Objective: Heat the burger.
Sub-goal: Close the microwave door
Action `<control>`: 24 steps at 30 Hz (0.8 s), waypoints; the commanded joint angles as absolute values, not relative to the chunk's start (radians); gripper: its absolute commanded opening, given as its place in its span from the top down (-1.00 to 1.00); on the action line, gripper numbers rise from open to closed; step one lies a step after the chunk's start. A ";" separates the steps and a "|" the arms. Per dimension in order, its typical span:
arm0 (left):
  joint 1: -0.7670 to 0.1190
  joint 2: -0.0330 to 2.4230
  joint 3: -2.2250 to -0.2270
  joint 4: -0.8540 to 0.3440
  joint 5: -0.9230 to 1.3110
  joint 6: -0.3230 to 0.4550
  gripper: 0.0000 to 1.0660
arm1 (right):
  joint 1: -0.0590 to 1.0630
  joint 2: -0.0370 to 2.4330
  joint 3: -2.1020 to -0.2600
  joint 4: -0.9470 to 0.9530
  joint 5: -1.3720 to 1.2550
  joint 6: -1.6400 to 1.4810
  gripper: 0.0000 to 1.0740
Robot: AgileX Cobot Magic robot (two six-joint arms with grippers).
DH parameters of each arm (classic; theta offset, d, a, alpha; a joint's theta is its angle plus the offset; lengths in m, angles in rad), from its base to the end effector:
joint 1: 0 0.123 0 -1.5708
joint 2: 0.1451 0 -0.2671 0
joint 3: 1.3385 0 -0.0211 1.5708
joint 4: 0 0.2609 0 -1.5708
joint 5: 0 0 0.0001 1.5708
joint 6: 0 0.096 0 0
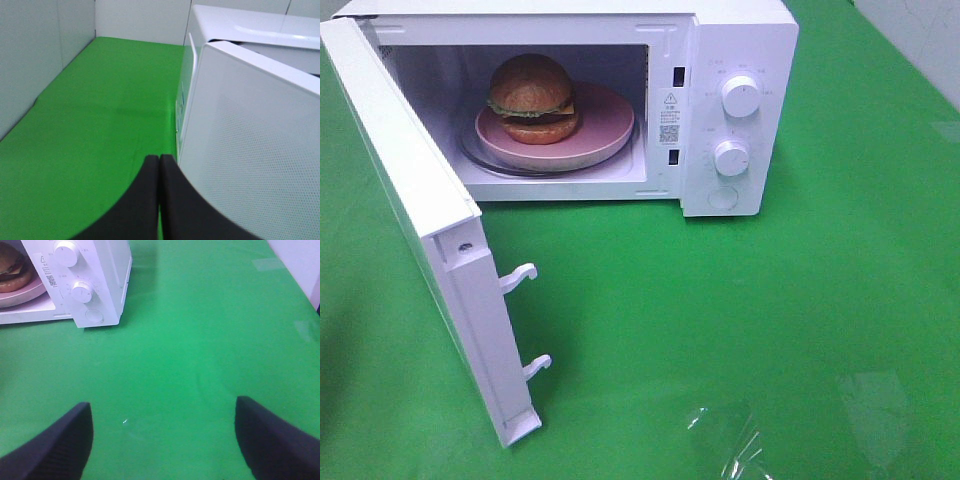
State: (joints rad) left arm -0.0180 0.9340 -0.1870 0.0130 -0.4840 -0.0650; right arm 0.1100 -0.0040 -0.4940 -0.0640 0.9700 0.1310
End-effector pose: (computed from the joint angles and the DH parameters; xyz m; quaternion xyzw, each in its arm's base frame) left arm 0.1874 -0.0040 0.1983 -0.0117 0.7664 -0.0253 0.6418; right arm 0.0306 -0.0017 0.2863 0.0085 0.8288 0.0354 0.5584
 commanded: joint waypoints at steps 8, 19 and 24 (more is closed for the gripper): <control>-0.020 1.175 -0.185 0.262 -0.790 -0.249 1.00 | 0.107 -0.030 -0.491 -0.065 0.960 0.129 -0.41; -0.031 1.408 -0.192 0.318 -0.995 -0.292 1.00 | 0.107 -0.030 -0.491 -0.065 0.960 0.129 -0.40; -0.089 1.436 -0.202 0.302 -1.016 -0.275 1.00 | 0.107 -0.030 -0.491 -0.065 0.960 0.129 -0.40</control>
